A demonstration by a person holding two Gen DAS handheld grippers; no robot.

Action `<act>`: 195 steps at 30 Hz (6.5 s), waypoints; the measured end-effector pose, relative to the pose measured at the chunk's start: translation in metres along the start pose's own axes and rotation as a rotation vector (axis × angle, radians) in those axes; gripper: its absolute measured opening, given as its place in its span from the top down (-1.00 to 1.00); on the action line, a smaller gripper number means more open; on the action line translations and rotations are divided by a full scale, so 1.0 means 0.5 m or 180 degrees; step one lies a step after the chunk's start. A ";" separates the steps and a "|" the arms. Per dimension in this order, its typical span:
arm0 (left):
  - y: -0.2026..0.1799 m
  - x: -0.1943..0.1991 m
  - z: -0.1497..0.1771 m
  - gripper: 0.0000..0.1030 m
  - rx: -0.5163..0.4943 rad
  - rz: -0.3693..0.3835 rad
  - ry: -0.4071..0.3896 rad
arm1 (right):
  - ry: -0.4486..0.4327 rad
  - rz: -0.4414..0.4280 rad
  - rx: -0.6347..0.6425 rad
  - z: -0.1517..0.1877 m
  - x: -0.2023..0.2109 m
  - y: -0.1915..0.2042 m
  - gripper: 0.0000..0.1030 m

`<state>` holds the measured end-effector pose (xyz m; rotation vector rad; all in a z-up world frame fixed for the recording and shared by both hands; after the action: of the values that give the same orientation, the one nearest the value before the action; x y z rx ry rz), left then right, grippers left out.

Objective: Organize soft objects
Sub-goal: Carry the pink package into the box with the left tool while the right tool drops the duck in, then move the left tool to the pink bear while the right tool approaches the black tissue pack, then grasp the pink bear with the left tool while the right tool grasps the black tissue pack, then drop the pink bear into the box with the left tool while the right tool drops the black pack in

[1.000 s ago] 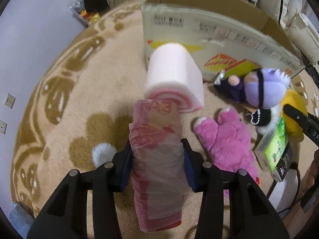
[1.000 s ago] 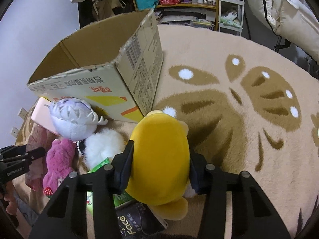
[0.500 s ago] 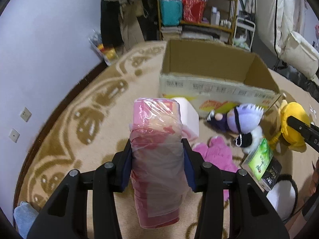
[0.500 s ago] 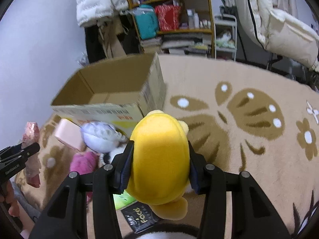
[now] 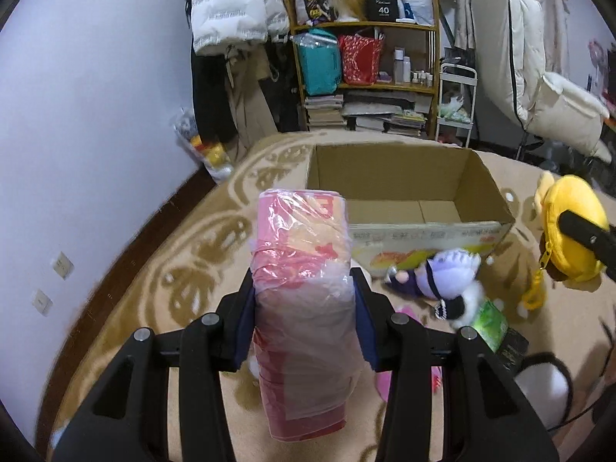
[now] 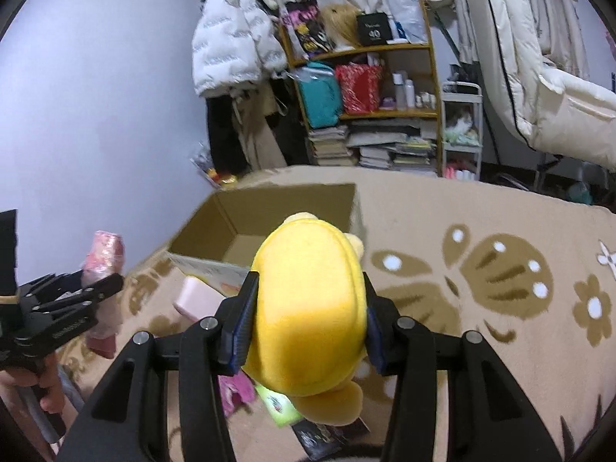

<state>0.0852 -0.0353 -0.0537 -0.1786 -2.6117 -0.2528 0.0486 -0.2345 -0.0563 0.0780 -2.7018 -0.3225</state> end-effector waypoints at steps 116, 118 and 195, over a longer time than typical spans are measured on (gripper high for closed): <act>-0.107 -0.108 0.157 -0.96 0.0017 0.0411 0.1334 | 0.2023 0.0055 0.0051 0.278 -0.089 -0.046 -0.92; -0.116 -0.114 0.164 -0.96 -0.0011 0.0442 0.1366 | 0.2085 0.0055 0.0075 0.287 -0.093 -0.043 -0.92; -0.099 -0.058 -0.015 -0.09 -0.0204 0.0314 0.0296 | 0.0573 -0.0049 0.0228 0.058 -0.069 -0.004 -0.50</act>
<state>0.1052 -0.0874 -0.0687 -0.3097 -2.4961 -0.3028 0.0681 -0.2266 -0.0963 0.1420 -2.5351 -0.2123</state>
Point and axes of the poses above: each gripper's, at about its wrist camera, not at the fingertips, and x roughly against the way its jaws point, y to its left, z to its underside, the point moved 6 cm from there along -x, roughly the way its jaws point, and after that the axes turned 12 degrees about -y, right-handed, at the moved point
